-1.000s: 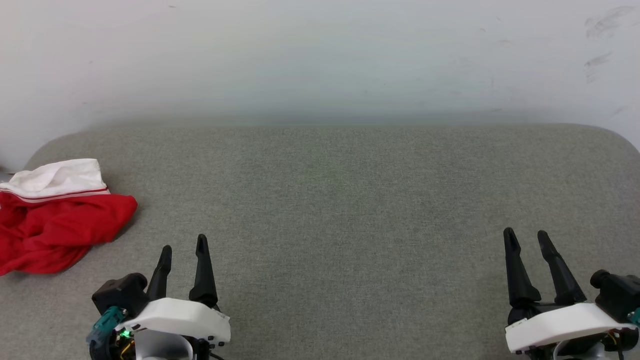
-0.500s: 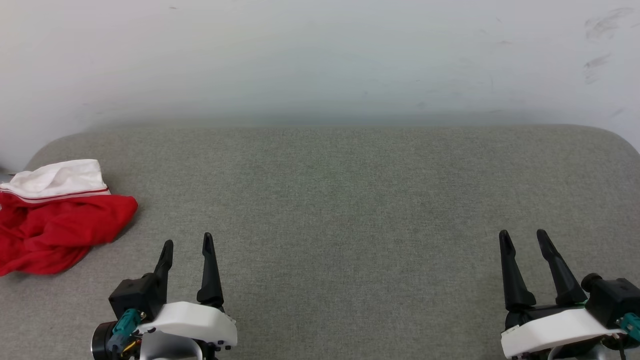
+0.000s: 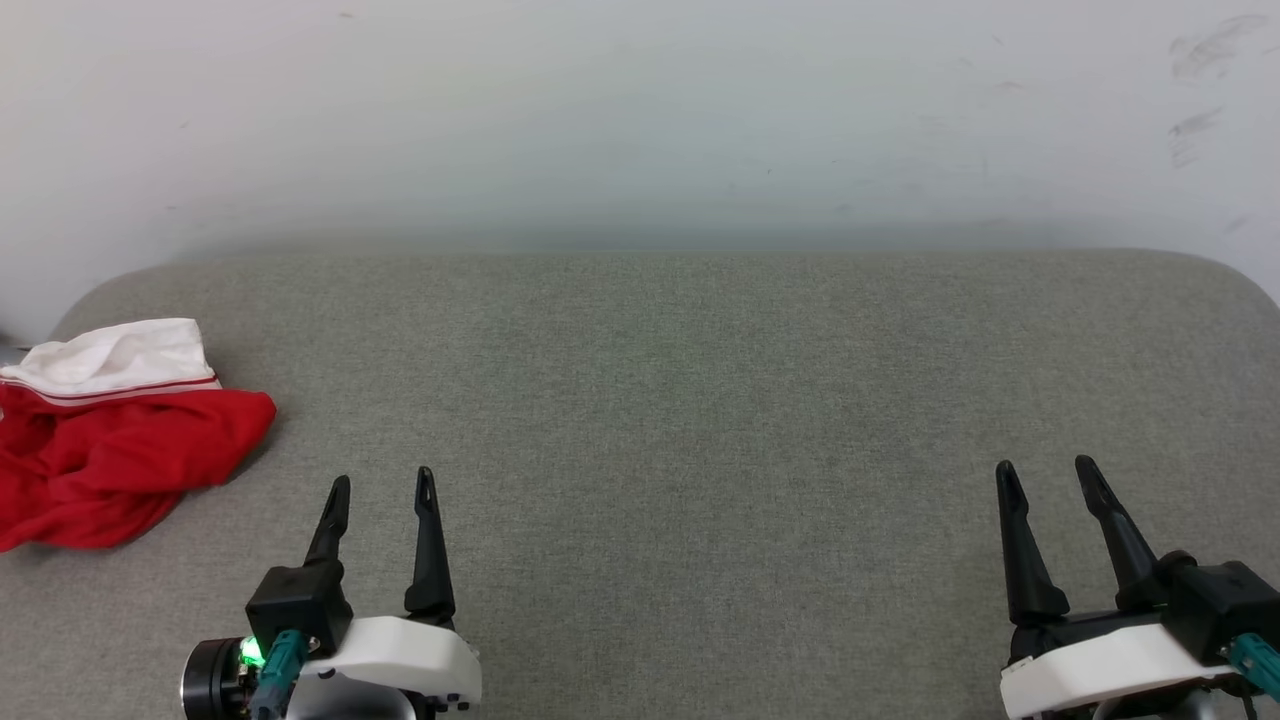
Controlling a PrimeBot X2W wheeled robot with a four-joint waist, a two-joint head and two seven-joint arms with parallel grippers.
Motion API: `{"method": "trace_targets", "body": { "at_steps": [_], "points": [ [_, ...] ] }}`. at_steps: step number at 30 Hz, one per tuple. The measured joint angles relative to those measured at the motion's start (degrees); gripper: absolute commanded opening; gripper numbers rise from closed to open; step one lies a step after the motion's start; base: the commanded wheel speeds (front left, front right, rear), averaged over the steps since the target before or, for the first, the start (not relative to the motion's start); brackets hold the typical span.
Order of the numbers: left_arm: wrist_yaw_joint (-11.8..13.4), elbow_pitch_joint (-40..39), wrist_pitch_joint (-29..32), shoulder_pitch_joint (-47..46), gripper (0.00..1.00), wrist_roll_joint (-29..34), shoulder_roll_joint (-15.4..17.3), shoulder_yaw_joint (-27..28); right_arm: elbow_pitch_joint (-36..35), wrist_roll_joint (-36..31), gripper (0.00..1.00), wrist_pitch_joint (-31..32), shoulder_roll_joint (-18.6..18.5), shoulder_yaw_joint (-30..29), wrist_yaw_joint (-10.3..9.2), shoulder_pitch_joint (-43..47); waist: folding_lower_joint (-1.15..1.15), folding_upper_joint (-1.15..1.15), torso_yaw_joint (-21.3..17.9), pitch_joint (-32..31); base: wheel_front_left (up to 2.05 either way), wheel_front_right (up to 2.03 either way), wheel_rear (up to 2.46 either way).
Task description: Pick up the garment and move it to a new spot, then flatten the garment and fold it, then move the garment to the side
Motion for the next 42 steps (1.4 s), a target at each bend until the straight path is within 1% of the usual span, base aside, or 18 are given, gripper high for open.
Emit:
{"method": "trace_targets", "body": {
  "at_steps": [16, 26, 31, 36, 42],
  "points": [
    [-0.3, -0.3, -1.8, 0.5, 1.00, 6.7, -0.9, 0.6, -0.1, -2.1, 1.00, -2.0, 0.0, -0.1, 0.01, 0.6, 0.00, 0.00, -0.1, -0.2, 0.00, 0.00, 0.00],
    [-2.3, -0.3, -2.6, 1.4, 1.00, 8.8, -2.0, 2.2, 0.2, -2.2, 1.00, -2.8, 0.0, -0.4, 0.01, 0.9, 0.00, 0.00, -0.2, -0.5, 0.00, 0.00, 0.00],
    [-3.7, 0.0, -2.7, 1.4, 1.00, 7.5, -2.7, 3.7, 0.8, -1.0, 1.00, -2.9, 0.0, -0.6, 0.00, 0.9, 0.00, 0.00, -0.1, -0.6, 0.00, 0.00, 0.00],
    [-4.8, 0.6, -2.8, 1.6, 1.00, 7.4, -2.9, 4.6, 1.3, -0.9, 1.00, -2.9, 0.0, -0.7, 0.01, 1.0, 0.00, 0.00, -0.1, -0.6, 0.00, 0.00, 0.00],
    [-5.3, 1.2, -2.8, 1.6, 1.00, 7.5, -3.0, 4.9, 1.5, -0.6, 1.00, -2.9, 0.0, -0.7, 0.01, 1.1, 0.00, 0.00, 0.0, -0.5, 0.00, 0.00, 0.00]
  ]
}}
